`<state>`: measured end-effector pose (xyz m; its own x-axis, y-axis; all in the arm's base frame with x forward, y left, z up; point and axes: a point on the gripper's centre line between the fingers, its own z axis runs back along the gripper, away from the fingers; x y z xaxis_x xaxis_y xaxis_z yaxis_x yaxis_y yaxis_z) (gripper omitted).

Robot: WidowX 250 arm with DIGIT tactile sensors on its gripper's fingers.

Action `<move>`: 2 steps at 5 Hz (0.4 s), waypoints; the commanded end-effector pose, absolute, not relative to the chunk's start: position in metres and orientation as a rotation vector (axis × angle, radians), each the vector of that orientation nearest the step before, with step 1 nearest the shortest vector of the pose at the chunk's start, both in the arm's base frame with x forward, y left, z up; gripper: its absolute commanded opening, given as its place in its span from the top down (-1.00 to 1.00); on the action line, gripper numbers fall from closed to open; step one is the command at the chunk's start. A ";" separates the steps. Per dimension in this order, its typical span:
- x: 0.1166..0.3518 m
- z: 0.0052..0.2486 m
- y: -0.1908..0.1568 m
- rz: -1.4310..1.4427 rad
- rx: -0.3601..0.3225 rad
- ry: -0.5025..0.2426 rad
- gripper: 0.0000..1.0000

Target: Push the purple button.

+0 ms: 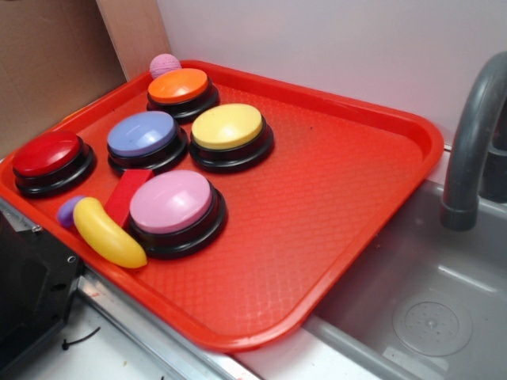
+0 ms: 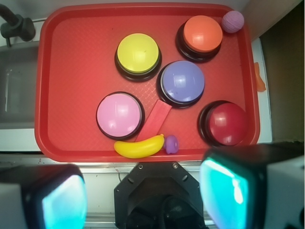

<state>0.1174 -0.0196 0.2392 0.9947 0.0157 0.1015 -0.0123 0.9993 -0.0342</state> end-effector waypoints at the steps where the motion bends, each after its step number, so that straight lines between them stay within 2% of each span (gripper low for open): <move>1: 0.117 0.239 -0.020 0.014 -0.034 -0.102 -1.00; 2: 0.132 0.210 0.024 0.117 -0.040 -0.092 -1.00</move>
<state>0.1286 0.0197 0.2057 0.9920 0.1052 0.0704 -0.1025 0.9939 -0.0402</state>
